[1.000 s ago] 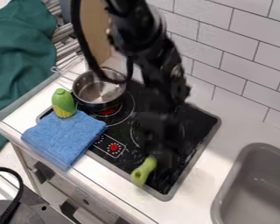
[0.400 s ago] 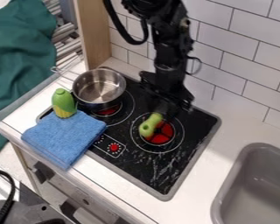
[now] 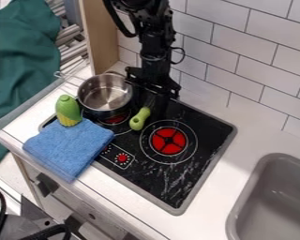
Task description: Put the green spatula between the left and right burner
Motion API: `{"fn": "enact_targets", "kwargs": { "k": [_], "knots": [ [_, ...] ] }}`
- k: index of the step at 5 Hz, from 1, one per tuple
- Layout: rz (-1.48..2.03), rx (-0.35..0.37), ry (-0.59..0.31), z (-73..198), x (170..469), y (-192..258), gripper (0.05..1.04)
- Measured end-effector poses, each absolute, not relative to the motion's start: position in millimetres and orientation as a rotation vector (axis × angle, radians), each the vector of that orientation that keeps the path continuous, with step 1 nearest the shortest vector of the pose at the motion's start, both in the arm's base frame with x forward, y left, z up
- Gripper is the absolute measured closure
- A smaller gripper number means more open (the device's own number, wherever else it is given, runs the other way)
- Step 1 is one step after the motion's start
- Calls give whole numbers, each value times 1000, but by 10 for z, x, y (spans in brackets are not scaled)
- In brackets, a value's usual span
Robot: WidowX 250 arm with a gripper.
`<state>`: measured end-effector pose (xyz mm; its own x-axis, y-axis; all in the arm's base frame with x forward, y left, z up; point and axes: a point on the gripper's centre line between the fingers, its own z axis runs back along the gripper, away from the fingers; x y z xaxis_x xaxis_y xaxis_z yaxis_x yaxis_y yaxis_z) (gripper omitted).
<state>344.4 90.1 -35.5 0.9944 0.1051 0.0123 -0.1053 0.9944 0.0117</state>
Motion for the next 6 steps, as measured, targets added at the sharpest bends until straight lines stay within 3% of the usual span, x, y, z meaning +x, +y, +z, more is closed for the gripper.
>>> {"fn": "enact_targets", "kwargs": {
  "k": [1,2,3,4,6],
  "knots": [
    [93,8,5,-393,3450,929,527],
    [64,6,14,-398,3432,919,448],
    [35,19,9,-358,3381,842,150],
    [29,42,-62,-115,3364,844,72],
    [56,39,-149,244,3294,845,79]
  ]
}}
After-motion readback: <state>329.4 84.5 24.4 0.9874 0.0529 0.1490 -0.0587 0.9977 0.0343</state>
